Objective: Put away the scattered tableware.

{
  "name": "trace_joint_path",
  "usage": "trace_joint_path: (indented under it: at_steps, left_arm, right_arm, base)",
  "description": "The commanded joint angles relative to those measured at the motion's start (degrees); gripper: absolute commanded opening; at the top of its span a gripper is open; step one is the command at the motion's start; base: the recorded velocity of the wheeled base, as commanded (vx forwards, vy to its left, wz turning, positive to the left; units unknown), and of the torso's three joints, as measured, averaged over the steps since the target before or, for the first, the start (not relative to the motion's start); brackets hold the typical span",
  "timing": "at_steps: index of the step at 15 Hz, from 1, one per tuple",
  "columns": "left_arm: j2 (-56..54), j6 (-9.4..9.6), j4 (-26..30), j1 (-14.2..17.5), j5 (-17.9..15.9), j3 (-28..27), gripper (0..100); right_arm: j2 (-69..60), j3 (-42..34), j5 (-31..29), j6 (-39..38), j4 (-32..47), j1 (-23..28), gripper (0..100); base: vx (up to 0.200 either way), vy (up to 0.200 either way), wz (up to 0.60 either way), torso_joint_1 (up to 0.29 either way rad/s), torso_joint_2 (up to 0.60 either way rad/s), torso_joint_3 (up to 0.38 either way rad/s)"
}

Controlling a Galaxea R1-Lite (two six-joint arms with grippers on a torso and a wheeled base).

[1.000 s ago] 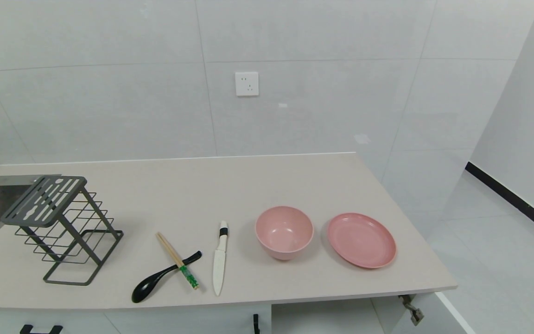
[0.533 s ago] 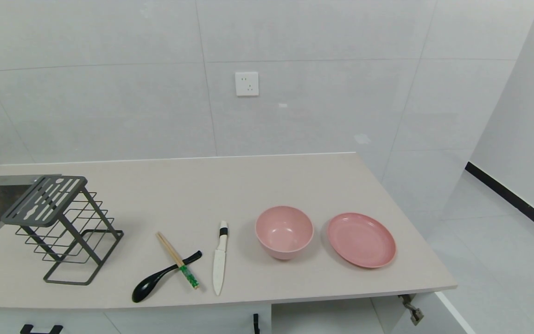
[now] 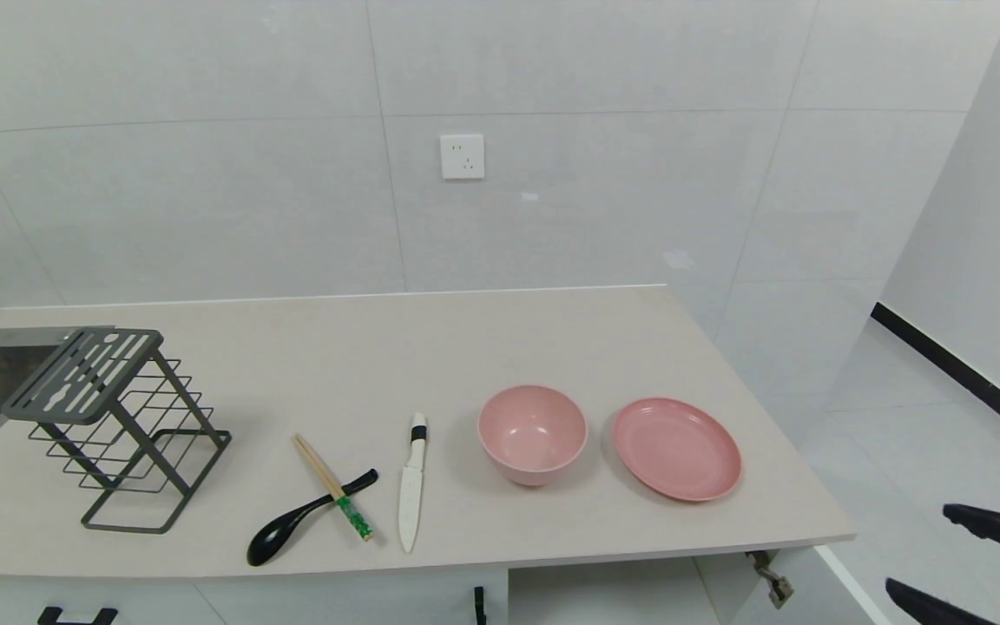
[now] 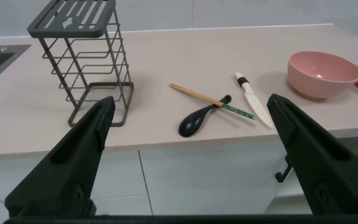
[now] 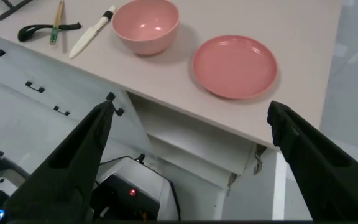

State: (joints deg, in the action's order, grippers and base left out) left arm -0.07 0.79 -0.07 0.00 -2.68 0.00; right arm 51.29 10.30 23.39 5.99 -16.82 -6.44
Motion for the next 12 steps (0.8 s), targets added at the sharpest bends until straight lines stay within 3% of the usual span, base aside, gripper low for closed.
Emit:
trace_joint_path:
  at_steps: [1, 3, 6, 12]
  left_arm:
    - [0.07, 0.00, -0.01, 0.00, 0.05, 0.00, 100]
    - [0.07, 0.09, -0.01, 0.00, 0.05, 0.00, 100]
    - [0.07, 0.09, -0.01, 0.00, -0.04, 0.00, 100]
    - [0.07, 0.09, -0.01, 0.00, -0.04, 0.00, 100]
  right_arm:
    - [16.83, 3.23, -1.25, 2.01, -6.03, -1.12, 100]
    - [24.39, 1.21, -8.45, 4.82, -12.53, -0.77, 100]
    - [31.86, -5.12, -8.63, 5.35, -25.19, -0.95, 100]
    - [38.10, -4.32, -8.63, 6.41, -29.32, 0.99, 100]
  base:
    - [0.000, 0.000, 0.00, 0.000, 0.00, 0.000]
    - [0.000, 0.000, 0.00, 0.000, 0.00, 0.000]
    - [0.000, 0.000, 0.00, 0.000, 0.00, 0.000]
    - [0.000, 0.000, 0.00, 0.000, 0.00, 0.000]
